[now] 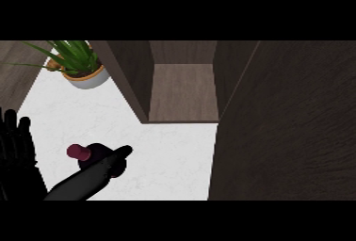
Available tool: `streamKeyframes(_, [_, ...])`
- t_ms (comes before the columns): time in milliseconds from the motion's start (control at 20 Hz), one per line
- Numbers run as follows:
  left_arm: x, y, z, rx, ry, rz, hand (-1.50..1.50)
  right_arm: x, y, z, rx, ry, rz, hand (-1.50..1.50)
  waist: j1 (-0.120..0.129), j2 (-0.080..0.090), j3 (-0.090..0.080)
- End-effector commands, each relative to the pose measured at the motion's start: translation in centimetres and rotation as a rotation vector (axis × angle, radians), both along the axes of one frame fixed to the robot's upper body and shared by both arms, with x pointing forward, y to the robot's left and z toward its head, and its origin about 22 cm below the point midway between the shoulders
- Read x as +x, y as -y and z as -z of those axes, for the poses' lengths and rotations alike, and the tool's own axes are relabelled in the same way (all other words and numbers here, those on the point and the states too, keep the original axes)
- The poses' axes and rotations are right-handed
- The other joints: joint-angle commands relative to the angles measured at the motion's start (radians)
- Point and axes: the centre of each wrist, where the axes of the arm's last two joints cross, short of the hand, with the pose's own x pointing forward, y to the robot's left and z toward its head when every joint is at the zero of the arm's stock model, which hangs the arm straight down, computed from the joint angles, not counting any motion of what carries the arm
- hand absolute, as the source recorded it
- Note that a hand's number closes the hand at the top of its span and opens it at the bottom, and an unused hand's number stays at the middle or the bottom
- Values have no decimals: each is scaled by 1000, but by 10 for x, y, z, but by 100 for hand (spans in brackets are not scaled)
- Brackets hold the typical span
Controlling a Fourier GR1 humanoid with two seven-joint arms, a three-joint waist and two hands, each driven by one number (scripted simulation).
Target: Pick up the wine, place it into the cabinet and close the cabinet
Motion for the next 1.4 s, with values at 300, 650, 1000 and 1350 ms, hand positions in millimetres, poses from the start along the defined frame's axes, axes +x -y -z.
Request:
streamKeyframes(300, [-10, -20, 45, -34, -109, 8, -150, -53, 16, -40, 42, 83, -33, -150, -7, -1, -2])
streamKeyframes(650, [13, -32, 79, -78, -148, 10, -150, -44, 5, -33, 61, 62, -48, -150, -6, 1, -1])
streamKeyframes(1000, [10, -63, 112, -90, -179, -19, -150, -46, 7, -34, 63, 71, -34, -150, -6, -1, -2])
streamKeyframes(1350, [12, -90, 143, -91, -195, -23, -150, -49, 11, -31, 44, 52, -31, -150, -4, -1, -1])
